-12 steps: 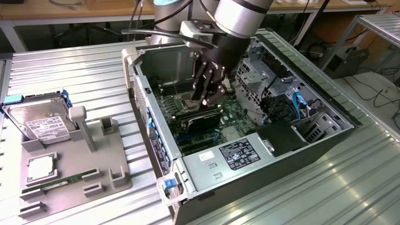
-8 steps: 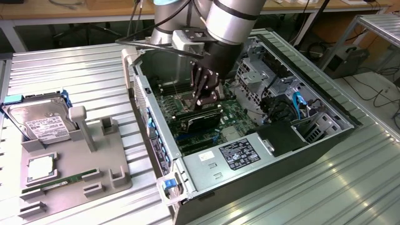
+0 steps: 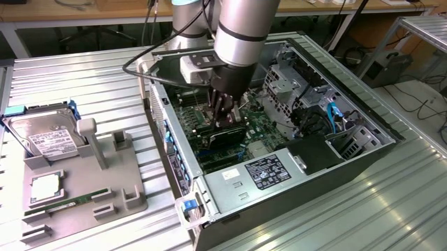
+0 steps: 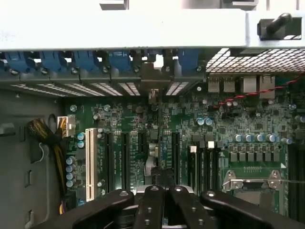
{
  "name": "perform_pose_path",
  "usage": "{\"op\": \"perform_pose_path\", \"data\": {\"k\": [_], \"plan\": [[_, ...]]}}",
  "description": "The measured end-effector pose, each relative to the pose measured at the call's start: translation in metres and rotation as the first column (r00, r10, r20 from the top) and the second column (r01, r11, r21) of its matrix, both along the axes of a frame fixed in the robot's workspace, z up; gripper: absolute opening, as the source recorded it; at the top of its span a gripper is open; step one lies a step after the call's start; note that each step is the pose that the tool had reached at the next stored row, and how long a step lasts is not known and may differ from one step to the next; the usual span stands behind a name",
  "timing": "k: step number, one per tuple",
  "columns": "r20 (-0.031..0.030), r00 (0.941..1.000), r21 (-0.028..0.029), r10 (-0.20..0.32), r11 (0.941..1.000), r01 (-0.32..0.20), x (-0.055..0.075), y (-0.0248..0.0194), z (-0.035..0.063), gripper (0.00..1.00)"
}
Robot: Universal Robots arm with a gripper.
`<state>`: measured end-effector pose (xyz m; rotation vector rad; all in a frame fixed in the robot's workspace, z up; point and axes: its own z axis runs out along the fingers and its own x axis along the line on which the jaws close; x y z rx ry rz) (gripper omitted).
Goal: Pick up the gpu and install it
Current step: 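Press down on the gpu until it lock into place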
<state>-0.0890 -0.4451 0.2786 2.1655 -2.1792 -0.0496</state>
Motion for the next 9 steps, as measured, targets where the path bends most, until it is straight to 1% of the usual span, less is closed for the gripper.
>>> {"op": "perform_pose_path", "data": {"k": [1,2,9], "plan": [[-0.0004,1.0,-0.0008,0.0,1.0,0.0,0.0002,-0.0001,0.017,0.11],[-0.0005,1.0,-0.001,0.0,1.0,0.0,0.0002,-0.0001,0.0184,0.11],[-0.0005,1.0,-0.001,0.0,1.0,0.0,0.0002,-0.0001,0.0185,0.11]]}}
